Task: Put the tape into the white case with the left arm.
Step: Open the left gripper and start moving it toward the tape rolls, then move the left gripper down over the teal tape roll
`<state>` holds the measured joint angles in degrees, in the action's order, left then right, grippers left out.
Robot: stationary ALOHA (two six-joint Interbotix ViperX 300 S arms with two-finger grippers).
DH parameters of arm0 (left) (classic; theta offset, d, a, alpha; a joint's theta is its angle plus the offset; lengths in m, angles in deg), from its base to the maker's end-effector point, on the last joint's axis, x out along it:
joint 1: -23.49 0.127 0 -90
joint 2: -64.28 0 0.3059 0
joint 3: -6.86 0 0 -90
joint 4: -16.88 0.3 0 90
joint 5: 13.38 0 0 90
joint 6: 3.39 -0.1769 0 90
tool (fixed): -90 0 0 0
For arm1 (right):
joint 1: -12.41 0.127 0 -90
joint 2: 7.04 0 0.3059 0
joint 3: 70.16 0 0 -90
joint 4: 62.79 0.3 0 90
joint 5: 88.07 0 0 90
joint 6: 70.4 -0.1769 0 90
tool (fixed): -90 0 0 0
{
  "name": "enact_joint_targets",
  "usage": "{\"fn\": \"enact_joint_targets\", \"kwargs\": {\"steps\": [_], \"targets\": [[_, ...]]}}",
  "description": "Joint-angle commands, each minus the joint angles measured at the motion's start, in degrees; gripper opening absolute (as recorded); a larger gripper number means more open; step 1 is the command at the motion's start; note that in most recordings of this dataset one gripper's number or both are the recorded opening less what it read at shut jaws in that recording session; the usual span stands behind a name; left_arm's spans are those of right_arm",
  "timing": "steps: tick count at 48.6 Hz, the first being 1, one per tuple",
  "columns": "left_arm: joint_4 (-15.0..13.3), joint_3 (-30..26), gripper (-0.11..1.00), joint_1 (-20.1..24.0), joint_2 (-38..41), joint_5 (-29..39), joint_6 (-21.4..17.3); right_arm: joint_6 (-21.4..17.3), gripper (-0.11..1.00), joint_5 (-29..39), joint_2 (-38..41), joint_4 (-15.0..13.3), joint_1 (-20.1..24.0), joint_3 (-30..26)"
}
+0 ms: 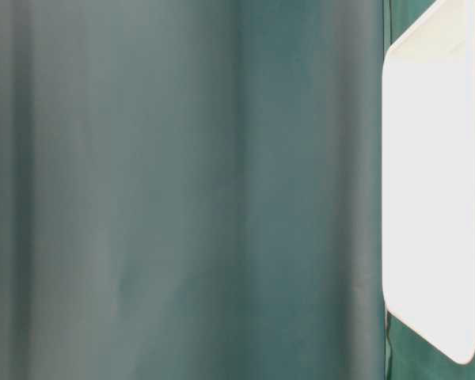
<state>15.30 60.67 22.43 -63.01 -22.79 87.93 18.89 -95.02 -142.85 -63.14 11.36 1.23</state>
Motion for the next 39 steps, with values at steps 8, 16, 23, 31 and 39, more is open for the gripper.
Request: {"fn": "enact_joint_targets", "kwargs": {"steps": [8,16,23,31,39], "targets": [[0.1,-4.0,0.98,-0.1,5.9,4.2,-0.1,-0.2,-0.09,0.7,-1.1,0.0,0.0,0.4],[0.1,-5.6,0.98,-0.1,8.3,9.8,-0.1,-1.1,-0.09,2.9,-1.1,0.0,0.0,0.4],[0.2,-5.6,0.98,-0.1,9.8,10.9,-0.1,-1.3,-0.09,2.9,-1.1,0.0,-0.1,0.4],[0.1,-6.2,0.98,-0.1,13.1,10.9,-0.1,-1.3,-0.09,2.9,-1.1,0.0,0.0,0.4],[0.2,-6.5,0.98,-0.1,16.0,10.9,-0.1,-1.3,-0.09,2.9,-1.1,-0.1,-0.1,0.4]]}}
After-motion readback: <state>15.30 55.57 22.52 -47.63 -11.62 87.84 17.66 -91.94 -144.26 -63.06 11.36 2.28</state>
